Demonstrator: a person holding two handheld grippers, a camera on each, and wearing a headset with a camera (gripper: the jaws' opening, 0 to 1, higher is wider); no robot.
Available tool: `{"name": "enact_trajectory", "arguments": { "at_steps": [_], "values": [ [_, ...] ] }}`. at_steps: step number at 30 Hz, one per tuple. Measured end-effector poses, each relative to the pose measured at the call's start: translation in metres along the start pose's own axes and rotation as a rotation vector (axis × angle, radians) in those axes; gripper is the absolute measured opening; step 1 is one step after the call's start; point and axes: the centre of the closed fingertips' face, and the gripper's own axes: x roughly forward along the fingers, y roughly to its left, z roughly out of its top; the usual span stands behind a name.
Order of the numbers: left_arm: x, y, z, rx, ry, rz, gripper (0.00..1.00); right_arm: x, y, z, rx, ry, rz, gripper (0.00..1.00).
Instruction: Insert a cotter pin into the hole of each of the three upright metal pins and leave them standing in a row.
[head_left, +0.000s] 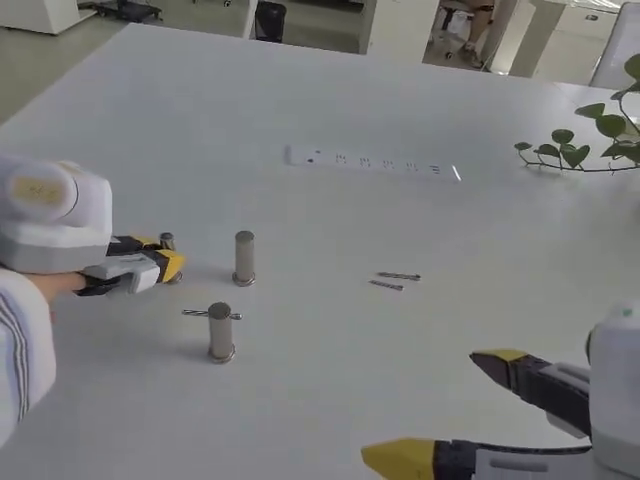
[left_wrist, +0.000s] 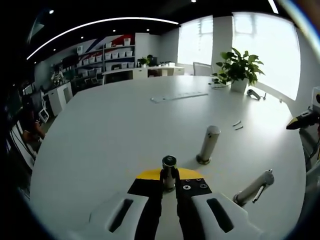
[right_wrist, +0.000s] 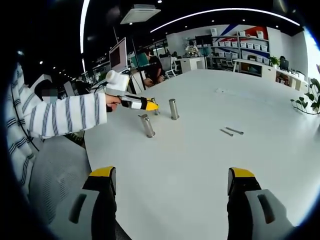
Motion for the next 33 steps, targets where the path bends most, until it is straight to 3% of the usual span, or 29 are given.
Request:
{"name": "enact_trajectory", "arguments": {
  "at_steps": [4, 11, 17, 24, 33],
  "values": [
    [-0.008, -0.001, -0.002, 0.017, 0.013, 0.021, 0.05, -0.001, 0.001, 0.002, -0.003, -0.007, 0.002, 0.91],
    [-0.03, -0.006, 0.006, 0.015, -0.001, 0.041, 0.05, -0.002, 0.003, 0.004, -0.008, -0.021, 0.004, 0.91],
    [-0.052, -0.015, 0.006, 0.022, 0.004, 0.042, 0.05, -0.003, 0.004, 0.005, -0.014, -0.029, 0.008, 0.91],
    [-0.079, -0.032, 0.002, 0.033, 0.011, 0.044, 0.05, -0.004, 0.006, 0.006, -0.024, -0.035, 0.014, 0.91],
    [-0.099, -0.057, 0.004, 0.01, -0.013, 0.041, 0.05, -0.007, 0.012, 0.009, -0.041, -0.049, 0.018, 0.9]
  ]
}}
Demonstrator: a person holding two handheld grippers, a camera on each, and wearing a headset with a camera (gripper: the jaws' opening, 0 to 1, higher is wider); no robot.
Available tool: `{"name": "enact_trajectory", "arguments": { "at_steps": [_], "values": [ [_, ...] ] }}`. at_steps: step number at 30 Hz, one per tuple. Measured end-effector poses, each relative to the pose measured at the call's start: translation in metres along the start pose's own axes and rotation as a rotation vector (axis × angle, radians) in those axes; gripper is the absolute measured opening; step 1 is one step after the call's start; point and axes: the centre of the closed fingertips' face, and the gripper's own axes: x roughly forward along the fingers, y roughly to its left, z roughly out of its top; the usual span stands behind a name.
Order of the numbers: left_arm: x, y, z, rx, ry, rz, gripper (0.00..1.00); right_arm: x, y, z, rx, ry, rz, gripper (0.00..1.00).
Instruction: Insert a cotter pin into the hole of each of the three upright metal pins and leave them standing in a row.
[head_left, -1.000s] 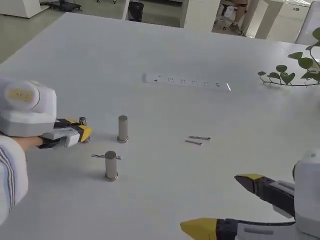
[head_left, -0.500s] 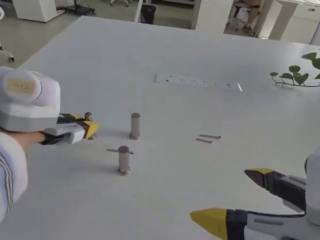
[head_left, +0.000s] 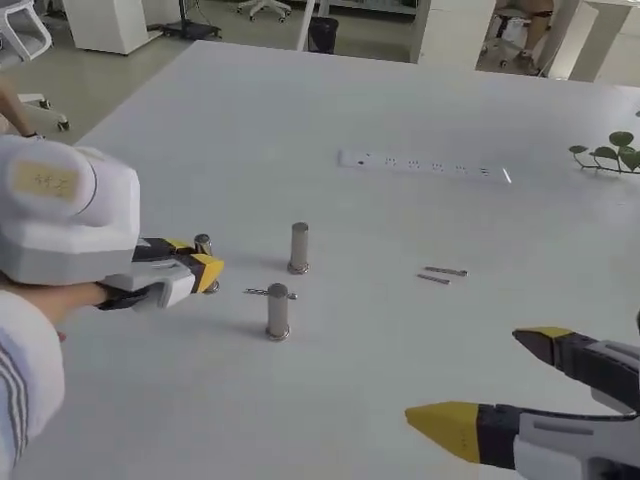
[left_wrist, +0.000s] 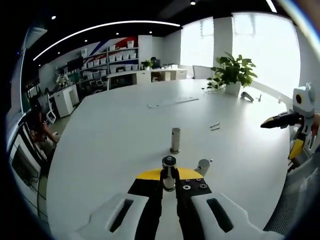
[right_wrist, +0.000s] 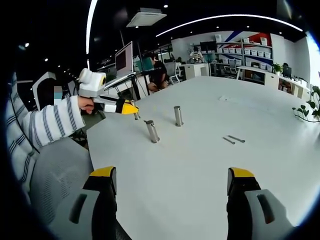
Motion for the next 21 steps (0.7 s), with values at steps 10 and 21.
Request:
{"name": "enact_trajectory", "arguments": {
  "at_steps": [10, 21],
  "values": [
    [-0.004, -0.026, -0.007, -0.003, 0.012, -0.023, 0.05, -0.005, 0.001, -0.001, 0.0, -0.01, -0.004, 0.9],
    [0.007, -0.062, -0.015, -0.032, 0.014, -0.079, 0.05, -0.007, -0.001, -0.003, -0.001, -0.011, -0.011, 0.9]
  ]
}}
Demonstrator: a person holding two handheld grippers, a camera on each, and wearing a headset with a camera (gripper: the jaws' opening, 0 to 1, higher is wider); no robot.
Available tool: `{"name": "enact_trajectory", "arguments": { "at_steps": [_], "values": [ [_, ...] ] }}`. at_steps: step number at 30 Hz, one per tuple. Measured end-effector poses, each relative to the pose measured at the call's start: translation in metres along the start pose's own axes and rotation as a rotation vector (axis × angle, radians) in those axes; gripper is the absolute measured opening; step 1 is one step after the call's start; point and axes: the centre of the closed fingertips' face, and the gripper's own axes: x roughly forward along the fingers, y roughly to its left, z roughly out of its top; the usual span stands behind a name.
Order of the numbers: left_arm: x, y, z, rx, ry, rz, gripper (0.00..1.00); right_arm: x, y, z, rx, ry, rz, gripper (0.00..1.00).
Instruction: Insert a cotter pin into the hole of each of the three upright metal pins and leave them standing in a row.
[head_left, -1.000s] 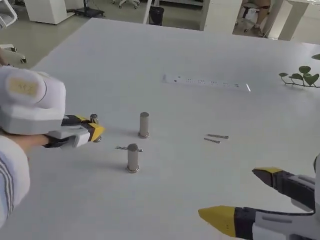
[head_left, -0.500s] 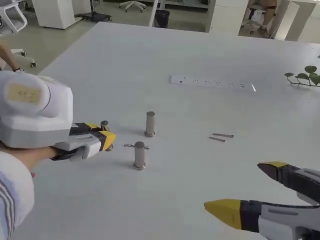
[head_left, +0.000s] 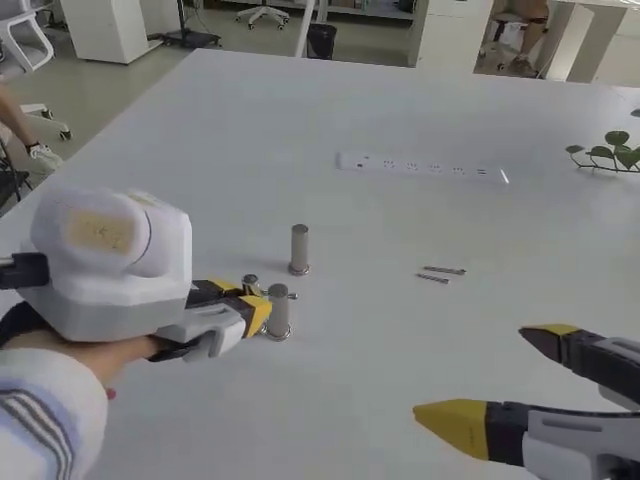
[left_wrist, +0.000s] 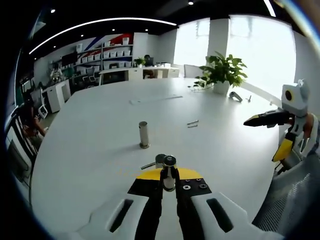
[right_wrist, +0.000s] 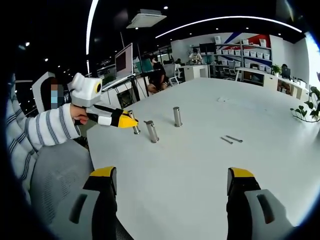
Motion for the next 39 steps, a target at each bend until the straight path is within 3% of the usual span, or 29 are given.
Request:
{"name": "enact_trajectory", "arguments": {
  "at_steps": [8, 19, 28, 39],
  "values": [
    [0.016, -0.024, -0.008, 0.025, 0.02, -0.037, 0.05, -0.001, -0.001, -0.003, 0.003, 0.003, -0.005, 0.9],
    [0.03, -0.043, -0.018, 0.058, 0.052, -0.061, 0.05, -0.001, -0.003, -0.007, 0.011, 0.011, -0.007, 0.9],
    [0.039, -0.047, -0.023, 0.059, 0.067, -0.047, 0.05, -0.001, -0.003, -0.008, 0.011, 0.02, -0.003, 0.9],
    [0.045, -0.05, -0.024, 0.064, 0.057, -0.035, 0.05, 0.0, -0.002, -0.006, 0.018, 0.018, 0.007, 0.9]
  ]
}}
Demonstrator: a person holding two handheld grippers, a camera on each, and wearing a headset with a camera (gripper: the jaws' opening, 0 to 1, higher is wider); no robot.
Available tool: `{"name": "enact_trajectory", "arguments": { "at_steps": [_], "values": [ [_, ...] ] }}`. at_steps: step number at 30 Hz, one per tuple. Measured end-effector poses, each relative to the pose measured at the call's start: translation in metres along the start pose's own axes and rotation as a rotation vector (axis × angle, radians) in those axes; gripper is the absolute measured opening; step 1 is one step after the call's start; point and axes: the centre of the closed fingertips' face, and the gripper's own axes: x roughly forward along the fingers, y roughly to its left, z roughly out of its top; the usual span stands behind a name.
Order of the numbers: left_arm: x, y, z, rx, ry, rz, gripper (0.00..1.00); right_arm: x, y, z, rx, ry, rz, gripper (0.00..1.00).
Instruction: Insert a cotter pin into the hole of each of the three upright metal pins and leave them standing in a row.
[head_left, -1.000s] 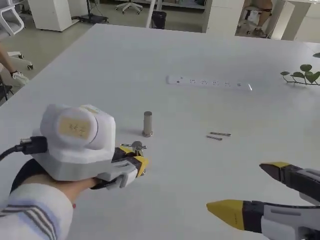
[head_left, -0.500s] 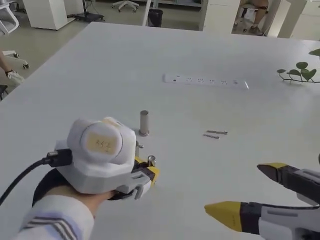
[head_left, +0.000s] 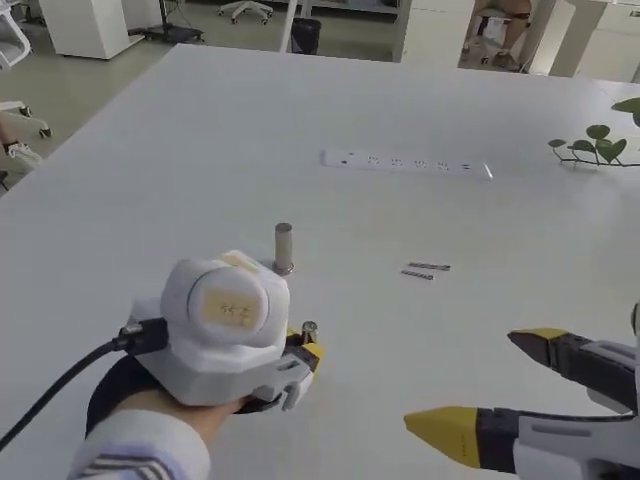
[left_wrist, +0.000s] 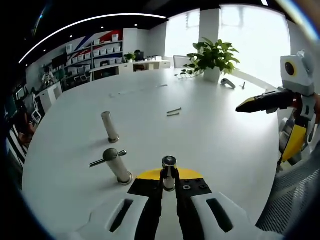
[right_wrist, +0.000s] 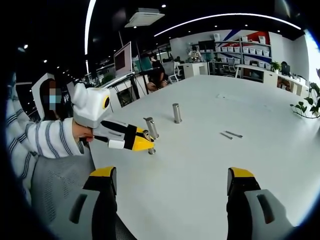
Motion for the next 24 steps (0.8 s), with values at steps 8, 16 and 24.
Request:
{"name": "enact_trajectory", "arguments": {
  "at_steps": [8, 16, 24],
  "values": [
    [0.0035, -0.0035, -0.0039, 0.013, 0.003, -0.002, 0.05, -0.0001, 0.001, -0.0015, 0.003, -0.001, 0.002, 0.9],
    [0.0049, -0.0066, -0.0047, 0.016, 0.0, -0.004, 0.05, -0.0018, 0.0003, -0.0017, 0.01, -0.008, 0.0, 0.9],
    [0.007, -0.0061, -0.0061, 0.018, 0.006, 0.0, 0.05, -0.0025, 0.0005, -0.0012, 0.023, -0.017, 0.003, 0.89]
  ]
}}
